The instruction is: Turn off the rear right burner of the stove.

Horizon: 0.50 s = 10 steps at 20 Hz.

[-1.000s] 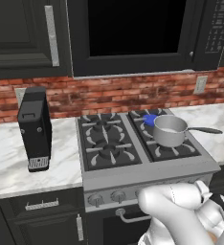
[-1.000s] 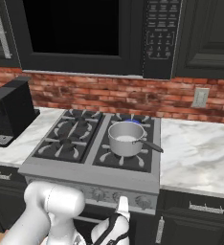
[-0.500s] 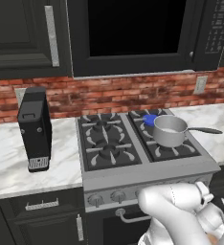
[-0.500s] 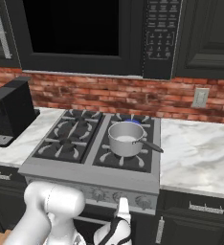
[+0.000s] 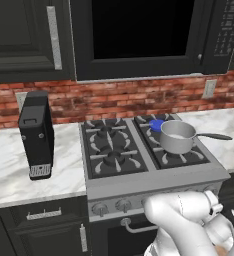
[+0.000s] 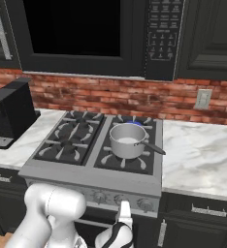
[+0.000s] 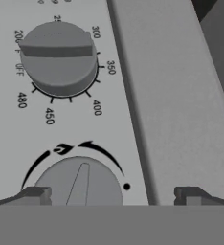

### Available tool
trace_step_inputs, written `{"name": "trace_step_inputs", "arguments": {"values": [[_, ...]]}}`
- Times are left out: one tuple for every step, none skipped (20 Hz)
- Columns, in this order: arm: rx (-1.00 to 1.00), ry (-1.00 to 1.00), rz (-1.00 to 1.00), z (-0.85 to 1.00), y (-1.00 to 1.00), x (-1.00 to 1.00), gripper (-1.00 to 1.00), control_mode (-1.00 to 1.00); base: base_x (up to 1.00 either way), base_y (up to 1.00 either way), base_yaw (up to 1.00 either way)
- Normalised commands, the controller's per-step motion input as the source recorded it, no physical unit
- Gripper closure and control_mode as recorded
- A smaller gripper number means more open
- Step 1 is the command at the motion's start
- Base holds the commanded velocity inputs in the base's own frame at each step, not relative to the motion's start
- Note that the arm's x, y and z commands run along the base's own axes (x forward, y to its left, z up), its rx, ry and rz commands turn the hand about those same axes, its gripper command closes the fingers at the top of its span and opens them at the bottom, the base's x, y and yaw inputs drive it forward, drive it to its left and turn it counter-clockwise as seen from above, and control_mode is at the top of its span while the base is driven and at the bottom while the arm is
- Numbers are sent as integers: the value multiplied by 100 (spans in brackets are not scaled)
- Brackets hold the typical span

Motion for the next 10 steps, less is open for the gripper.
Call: {"name": "trace_step_inputs", "arguments": {"values": [[0,0,-6,-27,0,14,-100,-100,0,0,0],[0,0,-6,-27,0,17,-100,-100,0,0,0],[0,0,-6,-29,0,19,-100,-100,0,0,0],[0,0,-7,-31,0,20,-100,-100,0,0,0],[0,0,-7,-33,0,17,-100,-100,0,0,0],[0,0,-7,-32,0,12,-100,-100,0,0,0],[0,0,-7,-34,0,13,-100,-100,0,0,0],[0,0,-7,-34,0,9,-100,-100,0,0,0],[0,0,-7,-34,0,9,-100,-100,0,0,0],[0,0,-7,-39,0,6,-100,-100,0,0,0]]}}
